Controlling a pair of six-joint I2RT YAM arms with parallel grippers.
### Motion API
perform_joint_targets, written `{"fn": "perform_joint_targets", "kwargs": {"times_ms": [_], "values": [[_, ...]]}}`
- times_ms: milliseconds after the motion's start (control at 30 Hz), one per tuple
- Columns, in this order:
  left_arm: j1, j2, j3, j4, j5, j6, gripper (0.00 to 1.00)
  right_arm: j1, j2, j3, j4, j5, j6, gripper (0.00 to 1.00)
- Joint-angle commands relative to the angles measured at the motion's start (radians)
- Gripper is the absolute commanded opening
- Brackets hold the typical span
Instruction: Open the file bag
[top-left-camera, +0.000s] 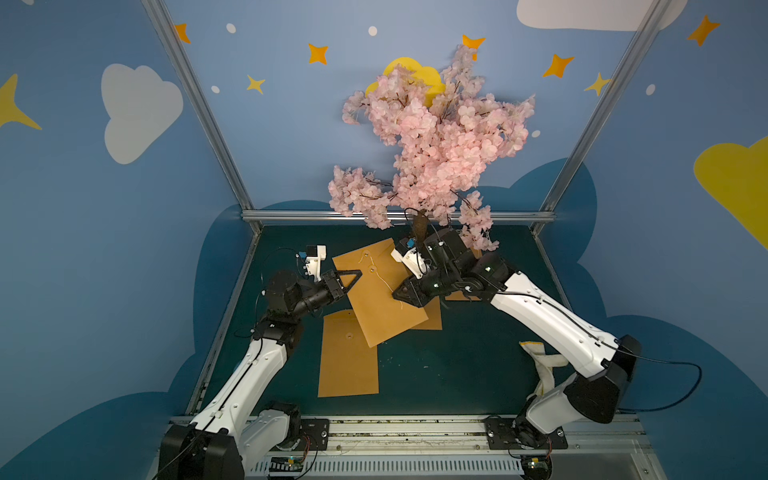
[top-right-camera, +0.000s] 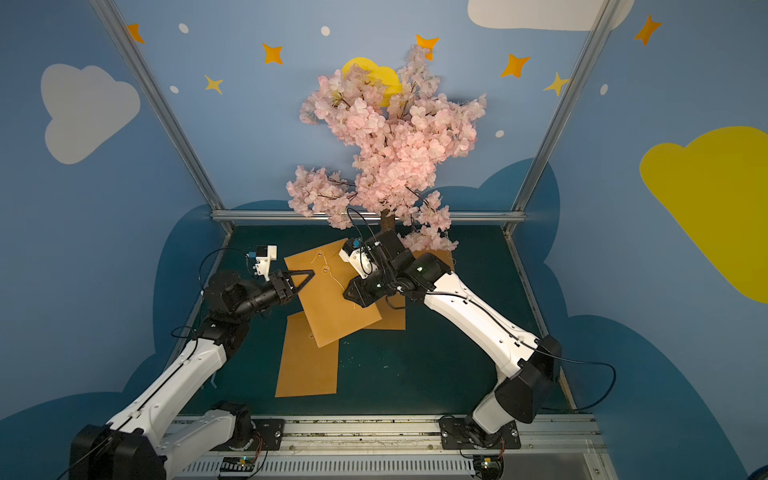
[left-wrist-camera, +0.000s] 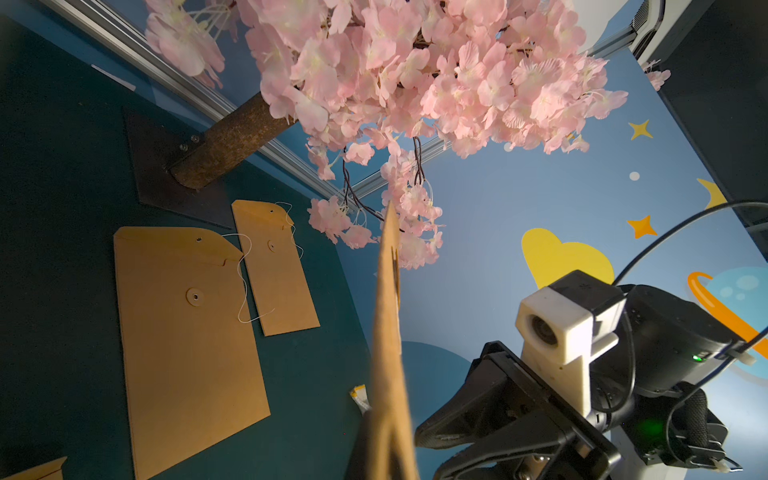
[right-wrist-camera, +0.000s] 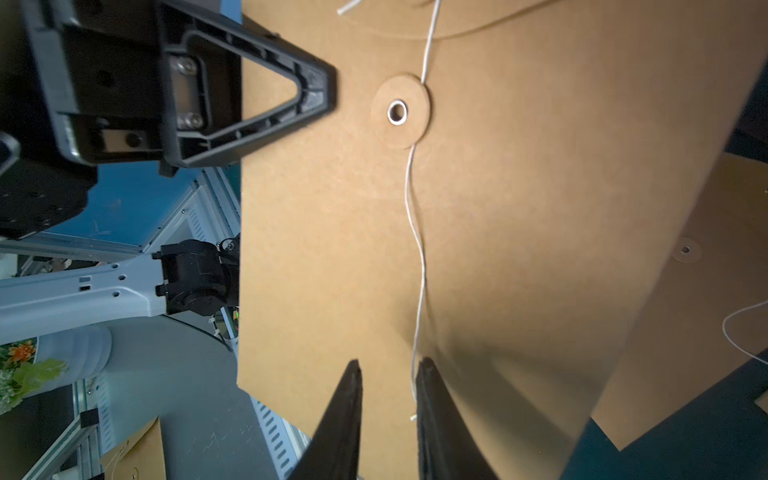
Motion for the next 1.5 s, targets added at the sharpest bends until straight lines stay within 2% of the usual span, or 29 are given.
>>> {"fn": "perform_joint_targets", "kwargs": {"times_ms": [0,200,533,700,800,867,1067,1467], "values": [[0.002,-0.005,0.025,0.014,0.009,0.011,0.03,0.022,0.027,0.057,-0.069,0.083,-0.038,0.26],[0.002,-0.009,0.027,0.003,0.011,0.017,0.03,0.039,0.063,0.099,-0.108,0.121,-0.058,0.29],[0.002,0.000,0.045,0.004,0.006,0.016,0.02,0.067,0.110,0.132,-0.156,0.186,-0.064,0.26],[0.002,0.017,0.047,0.025,0.009,0.002,0.03,0.074,0.122,0.132,-0.160,0.202,-0.057,0.14],[0.002,0.024,0.042,0.037,0.013,-0.006,0.02,0.074,0.127,0.135,-0.152,0.203,-0.055,0.00],[0.002,0.026,0.040,0.039,0.018,-0.007,0.03,0.073,0.126,0.142,-0.147,0.212,-0.055,0.00],[0.002,0.020,0.035,-0.011,0.044,0.032,0.02,0.064,0.093,0.142,-0.099,0.343,-0.015,0.00],[-0.009,-0.028,-0.029,-0.017,0.074,0.046,0.02,-0.063,0.150,0.308,-0.072,0.322,-0.015,0.00]]}}
